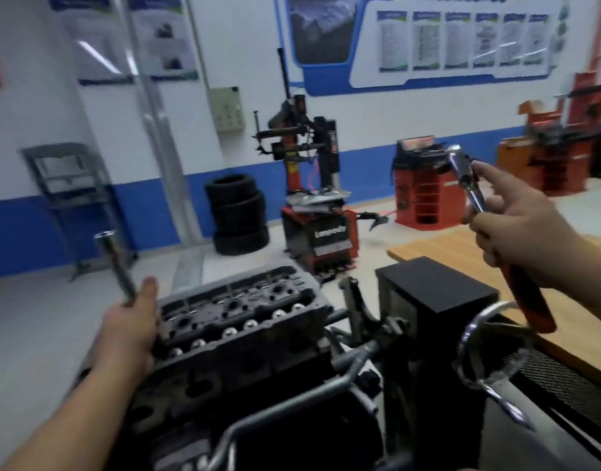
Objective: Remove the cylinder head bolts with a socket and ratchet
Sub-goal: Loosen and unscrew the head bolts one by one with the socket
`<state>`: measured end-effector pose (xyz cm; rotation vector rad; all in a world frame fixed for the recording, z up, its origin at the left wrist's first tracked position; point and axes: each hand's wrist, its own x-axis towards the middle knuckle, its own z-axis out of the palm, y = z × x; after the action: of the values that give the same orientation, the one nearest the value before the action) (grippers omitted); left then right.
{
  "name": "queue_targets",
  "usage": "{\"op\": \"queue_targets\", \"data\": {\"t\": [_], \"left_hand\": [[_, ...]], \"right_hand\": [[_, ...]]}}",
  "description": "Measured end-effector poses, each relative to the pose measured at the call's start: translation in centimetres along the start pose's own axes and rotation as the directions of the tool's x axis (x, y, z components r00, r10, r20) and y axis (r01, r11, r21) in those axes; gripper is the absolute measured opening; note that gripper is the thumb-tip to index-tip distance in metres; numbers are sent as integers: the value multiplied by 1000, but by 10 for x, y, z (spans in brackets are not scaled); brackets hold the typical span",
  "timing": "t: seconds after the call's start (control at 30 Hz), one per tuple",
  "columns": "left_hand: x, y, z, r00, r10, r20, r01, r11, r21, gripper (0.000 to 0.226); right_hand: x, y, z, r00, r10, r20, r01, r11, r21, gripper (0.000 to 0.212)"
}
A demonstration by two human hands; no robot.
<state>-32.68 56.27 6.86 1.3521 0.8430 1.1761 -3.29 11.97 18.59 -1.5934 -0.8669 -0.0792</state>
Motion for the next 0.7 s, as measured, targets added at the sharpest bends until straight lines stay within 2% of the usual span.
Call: {"op": "queue_targets", "data": {"t": [0.03,0.2,0.37,0.53,0.7], "left_hand": [[-10,6,-2,996,33,-82,-36,998,-42,76],[-41,33,2,992,116,-46,-116,993,-5,87],[-51,40,-2,992,126,1,-126,992,21,87],[-53,41,-4,992,116,52,-118,992,52,75],[-54,42,-3,991,112,77,-120,987,110,77]], "right_hand": [[10,-9,30,998,-11,65,9,999,34,86],[45,-64,157,945,-116,307,125,992,-10,70],[52,-128,242,773,-193,604,278,959,-50,64],[54,-176,289,625,-246,741,420,906,-54,60],[59,-201,311,516,-212,830,536,836,-120,64]]}}
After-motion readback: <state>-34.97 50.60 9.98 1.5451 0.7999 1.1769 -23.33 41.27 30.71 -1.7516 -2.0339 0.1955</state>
